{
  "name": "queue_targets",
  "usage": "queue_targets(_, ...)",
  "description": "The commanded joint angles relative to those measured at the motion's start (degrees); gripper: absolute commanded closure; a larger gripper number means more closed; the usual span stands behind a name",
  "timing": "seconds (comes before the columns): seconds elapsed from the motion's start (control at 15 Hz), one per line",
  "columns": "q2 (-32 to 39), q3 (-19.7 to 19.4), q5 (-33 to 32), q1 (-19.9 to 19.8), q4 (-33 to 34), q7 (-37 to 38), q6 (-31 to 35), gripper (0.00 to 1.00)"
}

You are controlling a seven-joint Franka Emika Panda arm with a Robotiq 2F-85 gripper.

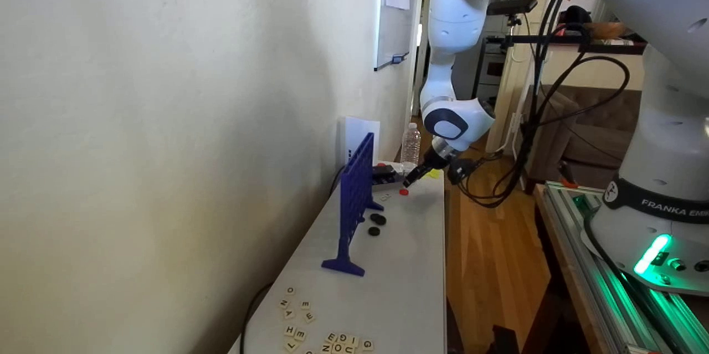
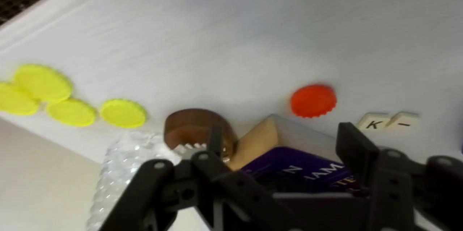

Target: Move the orange object to the right

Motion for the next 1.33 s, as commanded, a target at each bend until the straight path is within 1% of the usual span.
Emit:
queue_targets(0.0,-9.03,-7.07,-0.29,8.24,-9.61,-7.83,6.1,0.0)
queue_targets(0.13,-15.62,-10.05,-6.88,11.32,-16.07,-11.29,7.11,0.0)
queue_targets(0.27,-21.47,-13.07,-11.24,14.54,-21.42,-15.36,9.11,0.0)
queue_targets(0.47,-29.36,-19.77,-18.41,21.0,-27.92,-18.65,13.97,0.0)
queue_targets(0.6,-34.52,-25.24,-21.07,25.85,-29.78,-20.63,19.76,0.0)
queue_targets(0.67,-37.09,-27.72,-22.56,28.08,-30.35,-20.49,21.96,0.0)
queue_targets(0.87,-44.82,-35.15,-20.7,35.29,-28.94,-21.18,28.02,0.0)
queue_targets(0.93,-47.39,-35.67,-22.01,36.14,-29.28,-16.51,27.49,0.0)
queue_targets(1.0,-38.5,-32.85,-20.21,33.92,-28.09,-17.46,24.91,0.0)
queue_targets(1.07,-40.83,-33.92,-20.21,35.11,-28.11,-17.15,25.41,0.0)
queue_targets(1.27,-44.38,-34.86,-20.21,35.5,-28.43,-17.14,25.84,0.0)
